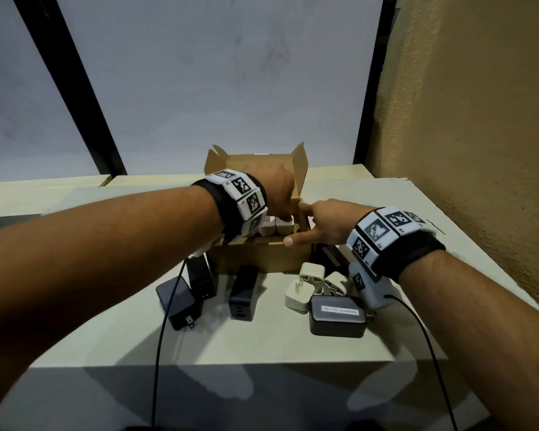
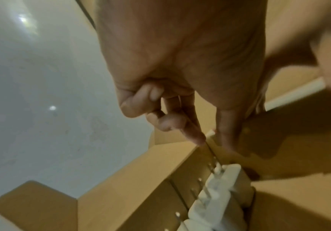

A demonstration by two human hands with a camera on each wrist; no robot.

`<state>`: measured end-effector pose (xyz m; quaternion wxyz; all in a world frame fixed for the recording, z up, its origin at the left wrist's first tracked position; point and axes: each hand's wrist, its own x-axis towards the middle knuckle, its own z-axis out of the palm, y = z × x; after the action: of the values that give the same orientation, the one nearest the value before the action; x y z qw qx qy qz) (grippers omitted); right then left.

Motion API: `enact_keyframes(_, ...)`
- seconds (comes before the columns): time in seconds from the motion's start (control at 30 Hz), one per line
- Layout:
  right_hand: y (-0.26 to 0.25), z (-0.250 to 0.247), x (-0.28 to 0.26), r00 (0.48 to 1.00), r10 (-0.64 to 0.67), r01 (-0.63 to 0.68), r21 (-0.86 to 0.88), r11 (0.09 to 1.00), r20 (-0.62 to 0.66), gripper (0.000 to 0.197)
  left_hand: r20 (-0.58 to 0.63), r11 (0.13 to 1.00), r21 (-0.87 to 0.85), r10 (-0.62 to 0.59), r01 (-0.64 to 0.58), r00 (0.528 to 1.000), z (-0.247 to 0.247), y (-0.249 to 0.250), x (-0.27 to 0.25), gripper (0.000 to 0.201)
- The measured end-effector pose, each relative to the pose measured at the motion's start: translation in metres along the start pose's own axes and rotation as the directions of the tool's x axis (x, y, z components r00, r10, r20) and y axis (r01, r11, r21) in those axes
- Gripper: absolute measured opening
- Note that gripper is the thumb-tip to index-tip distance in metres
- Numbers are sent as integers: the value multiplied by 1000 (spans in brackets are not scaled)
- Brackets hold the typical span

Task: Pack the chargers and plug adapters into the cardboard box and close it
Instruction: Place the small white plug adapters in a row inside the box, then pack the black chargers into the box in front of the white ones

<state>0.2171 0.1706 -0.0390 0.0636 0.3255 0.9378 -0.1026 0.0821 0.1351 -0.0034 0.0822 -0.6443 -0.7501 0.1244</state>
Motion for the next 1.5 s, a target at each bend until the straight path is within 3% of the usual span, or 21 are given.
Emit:
enact_keyframes(0.2, -6, -5, -4, 999, 37, -36, -6, 999, 26, 69, -117, 971, -233, 26, -53, 993, -8, -31, -42, 42)
enact_keyframes(0.33, -9, -6, -1, 996, 81, -78, -56, 995, 43, 80, -119, 909, -413, 17, -65, 993, -2, -48, -83, 41)
enact_keyframes(0.47, -11, -8, 0, 992, 110, -106, -70, 992, 60, 83, -111, 864, -480, 111, -151, 988, 12, -52, -122, 32)
enact_keyframes(0.6, -11, -8, -3, 990, 131, -128, -62, 990, 53, 84, -51, 879, -415, 237, -236, 970, 31, -42, -142, 57)
enact_keyframes(0.73, -13, -9, -7, 988, 146, -145, -25, 989, 52, 91, 23, 936, -264, 249, -235, 968, 49, -34, -149, 70)
enact_keyframes(1.0, -15, -10, -6, 981, 178, -176, -29, 984, 75, 94, 4, 932, -289, 228, -217, 974, 59, -31, -151, 67)
enact_keyframes(1.23, -21, -15, -1, 978, 193, -176, -190, 966, 80, 92, 9, 920, -333, 223, -207, 975, 67, -30, -149, 72)
enact_keyframes(1.5, -19, -14, 4, 980, 185, -168, -199, 966, 71, 93, -16, 902, -363, 245, -234, 969, 72, -26, -148, 72)
